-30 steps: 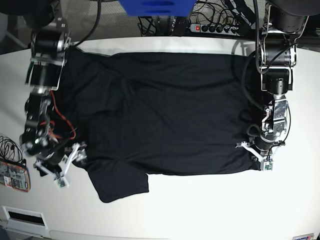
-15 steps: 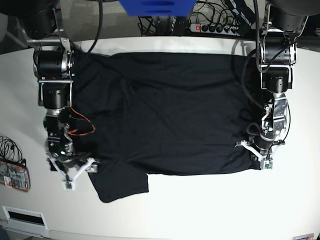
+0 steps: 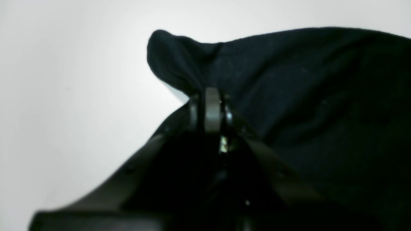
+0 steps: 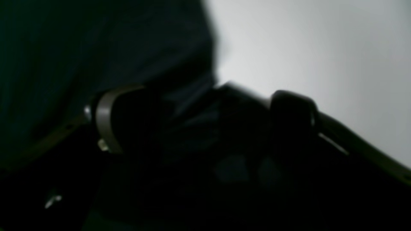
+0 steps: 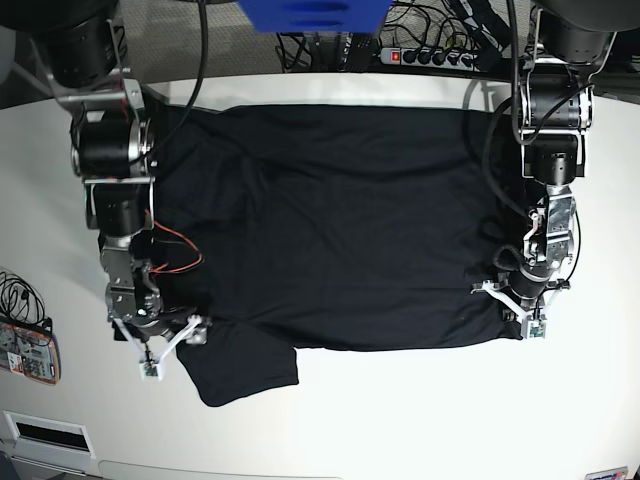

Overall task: Fold the T-shirt properly
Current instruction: 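Move the right gripper to the sleeve-side hem corner and grasp it, then lift the hem with both grippers and fold it over onto the shoulders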

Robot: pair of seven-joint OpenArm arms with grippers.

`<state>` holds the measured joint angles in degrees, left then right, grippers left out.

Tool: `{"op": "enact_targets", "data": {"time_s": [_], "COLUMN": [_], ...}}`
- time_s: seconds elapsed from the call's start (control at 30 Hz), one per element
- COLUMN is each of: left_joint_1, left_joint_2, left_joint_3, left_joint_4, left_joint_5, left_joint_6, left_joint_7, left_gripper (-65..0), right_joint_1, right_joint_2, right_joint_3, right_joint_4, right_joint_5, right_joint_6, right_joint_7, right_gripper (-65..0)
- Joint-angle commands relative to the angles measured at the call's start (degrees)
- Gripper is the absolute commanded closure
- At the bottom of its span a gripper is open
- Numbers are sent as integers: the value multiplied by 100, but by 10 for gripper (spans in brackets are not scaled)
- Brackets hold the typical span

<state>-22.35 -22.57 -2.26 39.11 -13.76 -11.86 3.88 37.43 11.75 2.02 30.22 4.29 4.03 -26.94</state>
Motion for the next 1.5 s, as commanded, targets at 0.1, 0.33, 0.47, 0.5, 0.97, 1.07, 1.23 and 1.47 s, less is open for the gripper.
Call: {"op": "enact_targets", "data": {"time_s": [0.1, 0.33, 0.47, 0.5, 0.97, 1.07, 1.23, 1.47], "left_joint_1": [-38, -38, -38, -38, 33, 244, 446, 868], "left_joint_2": [-42, -33, -33, -33, -51, -156, -174, -411], "left_joint_3": [20, 28, 28, 28, 2, -7, -59, -253], "left_joint_4": [23, 23, 23, 23, 480, 928, 1271, 1887], "left_joint_5": [44, 44, 44, 44, 44, 44, 44, 53], "left_joint_6": [-14, -14, -14, -14, -5, -5, 56, 425], "left_joint_7": [241, 241, 241, 241, 249, 258, 258, 258], "left_gripper": [0, 0, 0, 0, 0, 0, 0, 0], "right_joint_1": [217, 217, 217, 217, 191, 182, -319, -952], "right_joint_2": [-72, -151, -151, -151, -133, -133, -115, -115], "right_joint_3": [13, 22, -13, -13, 31, 31, 488, 717], "right_joint_4": [-415, -477, -468, -468, -336, 244, 1449, 2679], "right_joint_5": [14, 14, 14, 14, 23, 23, 23, 14], "right_joint_6": [278, 779, 823, 920, 990, 990, 990, 990], "right_joint_7": [316, 325, 298, 298, 298, 87, -370, -686], "right_gripper": [-567, -566, -530, -475, 0, 0, 0, 0]}}
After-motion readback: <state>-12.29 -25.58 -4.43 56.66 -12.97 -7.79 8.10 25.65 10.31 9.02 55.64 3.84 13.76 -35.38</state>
